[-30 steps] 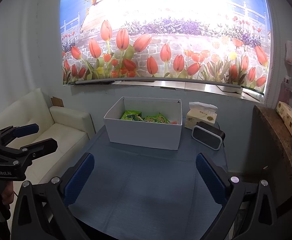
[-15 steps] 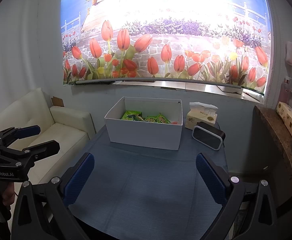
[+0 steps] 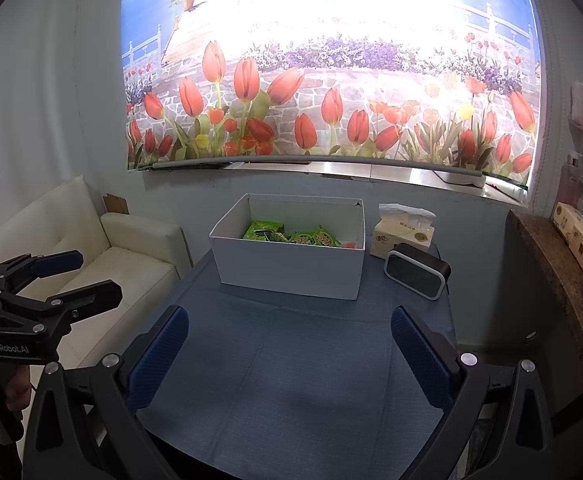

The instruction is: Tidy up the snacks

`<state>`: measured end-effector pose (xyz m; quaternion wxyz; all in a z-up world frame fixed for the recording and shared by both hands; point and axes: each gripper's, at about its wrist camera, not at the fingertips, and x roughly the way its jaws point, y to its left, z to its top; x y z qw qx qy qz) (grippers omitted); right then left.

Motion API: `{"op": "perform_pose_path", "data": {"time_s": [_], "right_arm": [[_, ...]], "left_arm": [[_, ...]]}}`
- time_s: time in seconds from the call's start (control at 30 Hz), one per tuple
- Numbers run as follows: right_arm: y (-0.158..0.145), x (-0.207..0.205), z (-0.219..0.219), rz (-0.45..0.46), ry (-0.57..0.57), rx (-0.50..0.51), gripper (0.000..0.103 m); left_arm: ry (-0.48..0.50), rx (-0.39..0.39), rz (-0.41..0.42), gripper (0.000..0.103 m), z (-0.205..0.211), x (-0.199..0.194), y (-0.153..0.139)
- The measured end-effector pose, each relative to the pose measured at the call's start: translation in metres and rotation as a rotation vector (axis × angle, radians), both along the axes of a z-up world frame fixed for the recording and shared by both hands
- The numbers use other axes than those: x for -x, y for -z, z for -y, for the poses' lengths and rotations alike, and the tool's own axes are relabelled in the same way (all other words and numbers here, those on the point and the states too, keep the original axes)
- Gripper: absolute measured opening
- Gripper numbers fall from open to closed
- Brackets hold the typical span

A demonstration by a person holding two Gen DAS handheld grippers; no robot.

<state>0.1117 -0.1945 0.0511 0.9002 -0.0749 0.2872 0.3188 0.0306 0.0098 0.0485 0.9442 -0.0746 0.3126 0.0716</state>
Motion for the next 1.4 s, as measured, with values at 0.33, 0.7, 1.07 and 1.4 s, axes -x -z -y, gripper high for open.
{"op": "perform_pose_path", "data": {"time_s": [0.33, 0.7, 1.07, 1.4], "right_arm": [[-0.0001, 0.001, 0.0008, 0.002, 0.0, -0.004, 0.103], [-0.0001, 0.0017, 0.0005, 0.002, -0.005, -0.005, 0.103], [-0.0021, 0.0014, 0.0012, 0.004, -0.002, -0.005, 0.103], [-0.0027, 0.0017, 0.0026, 0.001, 0.002, -0.007, 0.103]], "left_arm": [[0.006, -0.001, 0.0, 0.103, 0.001, -0.0014, -0.0012], [0.008, -0.001, -0.002, 0.103, 0.0018, -0.0013, -0.001], [0.014, 0.004, 0.0, 0.103, 0.0015, -0.0007, -0.0016], [0.018, -0.005, -0.005, 0.103, 0.003, -0.0013, -0.0013]]}}
